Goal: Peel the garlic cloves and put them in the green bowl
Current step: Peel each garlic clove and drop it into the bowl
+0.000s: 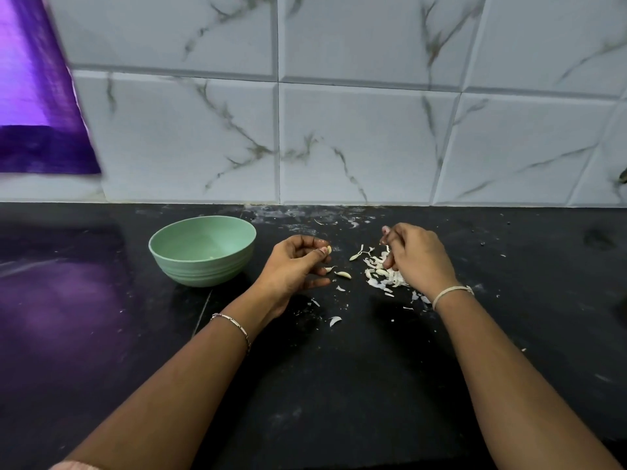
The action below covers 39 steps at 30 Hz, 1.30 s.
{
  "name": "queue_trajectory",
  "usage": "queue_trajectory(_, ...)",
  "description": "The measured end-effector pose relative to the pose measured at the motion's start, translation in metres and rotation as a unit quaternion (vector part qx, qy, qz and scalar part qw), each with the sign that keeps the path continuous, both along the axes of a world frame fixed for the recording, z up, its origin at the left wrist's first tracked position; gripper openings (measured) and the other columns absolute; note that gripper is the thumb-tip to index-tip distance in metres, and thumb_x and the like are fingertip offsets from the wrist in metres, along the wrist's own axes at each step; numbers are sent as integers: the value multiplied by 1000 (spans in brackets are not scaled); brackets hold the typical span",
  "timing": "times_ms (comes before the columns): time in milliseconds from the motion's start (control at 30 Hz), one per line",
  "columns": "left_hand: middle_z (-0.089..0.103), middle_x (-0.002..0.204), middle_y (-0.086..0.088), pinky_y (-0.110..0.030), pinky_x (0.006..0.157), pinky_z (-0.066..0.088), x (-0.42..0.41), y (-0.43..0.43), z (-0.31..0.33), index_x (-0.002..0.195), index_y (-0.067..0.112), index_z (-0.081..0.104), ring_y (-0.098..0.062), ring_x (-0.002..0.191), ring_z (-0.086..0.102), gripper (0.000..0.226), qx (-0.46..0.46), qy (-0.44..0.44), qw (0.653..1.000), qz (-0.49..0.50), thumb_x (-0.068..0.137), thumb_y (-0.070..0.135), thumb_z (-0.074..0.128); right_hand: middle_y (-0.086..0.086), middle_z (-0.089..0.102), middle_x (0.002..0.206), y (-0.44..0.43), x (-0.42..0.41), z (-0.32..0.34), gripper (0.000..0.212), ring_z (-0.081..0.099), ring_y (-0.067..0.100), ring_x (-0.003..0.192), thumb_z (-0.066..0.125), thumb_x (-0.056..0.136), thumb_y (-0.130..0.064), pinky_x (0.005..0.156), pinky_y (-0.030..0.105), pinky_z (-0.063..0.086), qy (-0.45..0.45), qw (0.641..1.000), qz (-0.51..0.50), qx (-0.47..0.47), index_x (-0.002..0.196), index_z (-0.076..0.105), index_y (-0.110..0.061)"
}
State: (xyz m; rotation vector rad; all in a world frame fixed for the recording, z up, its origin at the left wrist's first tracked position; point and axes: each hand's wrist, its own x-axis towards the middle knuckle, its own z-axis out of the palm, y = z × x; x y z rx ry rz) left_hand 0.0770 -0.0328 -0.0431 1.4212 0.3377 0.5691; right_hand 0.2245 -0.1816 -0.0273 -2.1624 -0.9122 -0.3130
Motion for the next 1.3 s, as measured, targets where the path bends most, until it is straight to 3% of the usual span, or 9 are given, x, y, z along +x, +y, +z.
queue_trajectory(67, 61, 78, -6, -23, 53, 54, 1, -1, -1, 99, 6, 60, -7, 58, 57, 11, 23, 8, 1000, 7, 91, 9, 66, -5, 69, 65, 5, -9, 2, 31, 64, 7, 62, 54, 96, -44, 69, 32, 54, 1, 1000, 26, 10, 82, 67, -19)
queue_trajectory(167, 58, 76, -3, -24, 54, 54, 4, -1, -3, 96, 7, 62, -4, 56, 57, 9, 60, 14, 998, 16, 90, 9, 67, -1, 72, 81, 16, -27, 1, 14, 65, 10, 73, 70, 87, -32, 70, 26, 52, 104, 983, 138, 58, 87, 71, -19)
queue_trajectory(300, 63, 80, -3, -23, 57, 56, 4, 0, -4, 95, 8, 66, -3, 60, 61, 5, 114, -5, 993, 21, 91, 6, 65, -8, 68, 69, 28, -35, -8, 5, 56, -5, 57, 77, 82, -20, 59, 12, 45, 100, 979, 176, 23, 81, 72, -20)
queue_trajectory(567, 72, 84, -5, -23, 60, 57, 4, 0, -1, 82, 18, 72, -7, 68, 67, 16, 184, -2, 981, 61, 86, 3, 71, -4, 68, 63, 33, -43, -13, 5, 56, -1, 52, 76, 77, -22, 54, 14, 45, 59, 989, 131, 26, 77, 74, -18)
queue_trajectory(800, 72, 78, -2, -12, 59, 51, 3, 1, -1, 97, 2, 74, -1, 60, 65, 12, 218, 20, 974, 55, 86, 0, 70, 14, 70, 68, 33, -39, -16, 7, 57, 13, 60, 75, 76, -15, 62, 30, 46, 196, 964, 168, 65, 69, 76, -14)
queue_trajectory(967, 70, 75, 1, -8, 55, 47, 1, 1, 1, 99, 4, 73, 0, 57, 65, 14, 180, 11, 983, 29, 87, -1, 67, 13, 72, 68, 34, -40, -14, 13, 64, 18, 62, 70, 76, -7, 65, 34, 53, 223, 956, 171, 86, 64, 74, -12)
queue_trajectory(1133, 71, 87, -9, -15, 67, 55, 0, 3, 1, 106, 1, 69, -7, 71, 69, 22, 84, -9, 996, -36, 86, -7, 64, 17, 71, 71, 33, -41, -12, 6, 62, 14, 59, 67, 78, -3, 60, 27, 51, 247, 948, 162, 117, 76, 72, 0)
queue_trajectory(1300, 69, 89, -5, -19, 64, 55, -4, 1, 3, 100, 11, 70, -11, 74, 69, 19, 73, -16, 996, -46, 88, -3, 64, 14, 71, 75, 33, -40, -10, 8, 62, 13, 62, 66, 84, -5, 60, 22, 51, 258, 943, 171, 120, 78, 71, -6)
